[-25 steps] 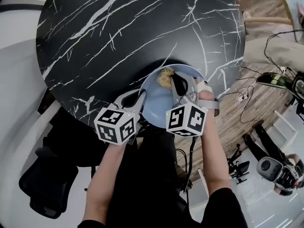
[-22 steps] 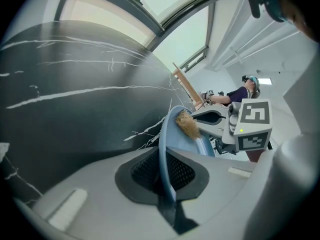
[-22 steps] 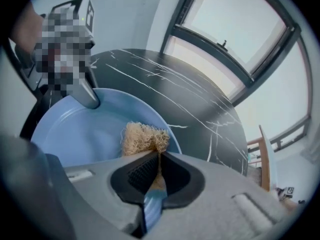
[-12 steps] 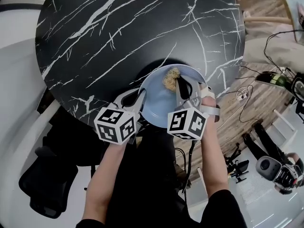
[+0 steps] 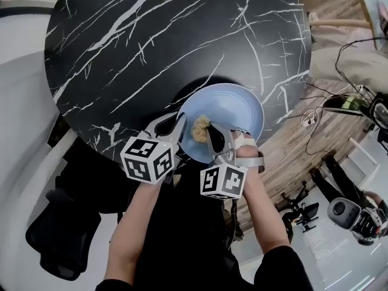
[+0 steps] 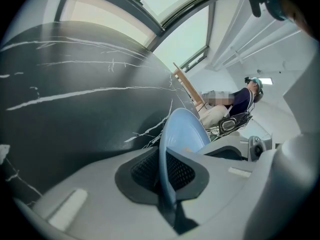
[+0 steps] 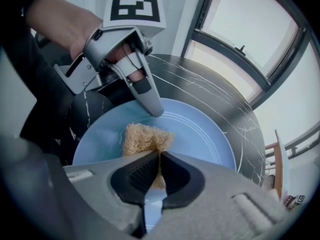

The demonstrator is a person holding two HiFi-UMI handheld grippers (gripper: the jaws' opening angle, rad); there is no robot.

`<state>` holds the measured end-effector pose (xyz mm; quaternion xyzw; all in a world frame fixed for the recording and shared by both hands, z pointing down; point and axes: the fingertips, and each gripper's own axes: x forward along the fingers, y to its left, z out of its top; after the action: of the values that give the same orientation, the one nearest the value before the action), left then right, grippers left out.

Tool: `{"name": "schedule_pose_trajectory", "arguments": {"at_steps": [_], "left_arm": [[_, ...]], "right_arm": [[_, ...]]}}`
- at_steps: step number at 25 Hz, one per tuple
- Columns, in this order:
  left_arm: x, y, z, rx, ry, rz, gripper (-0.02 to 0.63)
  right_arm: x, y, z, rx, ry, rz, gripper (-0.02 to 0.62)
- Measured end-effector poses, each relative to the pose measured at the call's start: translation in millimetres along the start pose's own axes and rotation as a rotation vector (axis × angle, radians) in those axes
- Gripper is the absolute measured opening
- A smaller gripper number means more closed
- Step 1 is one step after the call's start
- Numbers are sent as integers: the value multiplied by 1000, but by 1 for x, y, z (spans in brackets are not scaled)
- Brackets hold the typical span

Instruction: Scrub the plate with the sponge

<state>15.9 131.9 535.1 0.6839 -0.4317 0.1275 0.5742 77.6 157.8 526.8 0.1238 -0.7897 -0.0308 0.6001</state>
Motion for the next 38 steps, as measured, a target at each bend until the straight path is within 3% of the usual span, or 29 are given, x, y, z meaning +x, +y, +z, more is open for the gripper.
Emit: {"name": "schedule_pose_trajectory", "arguments": {"at_steps": [9, 15, 21, 29, 38], "left_arm": [[0, 0, -1, 10, 9, -8, 18], [0, -1, -2, 16, 14, -8, 18], [0, -1, -4, 24, 28, -8, 18], [-1, 1, -7, 21, 42, 22, 17], [0, -1, -9, -3, 58, 54, 17]], "right_arm": [[-4, 39, 1, -1, -17, 64, 17], [-12, 70, -5, 20, -35, 151, 17], [-14, 73, -16, 69, -64, 203, 17], [-6, 31, -21, 61, -63, 161, 18], [8, -55, -29, 122, -84, 78, 18]]}}
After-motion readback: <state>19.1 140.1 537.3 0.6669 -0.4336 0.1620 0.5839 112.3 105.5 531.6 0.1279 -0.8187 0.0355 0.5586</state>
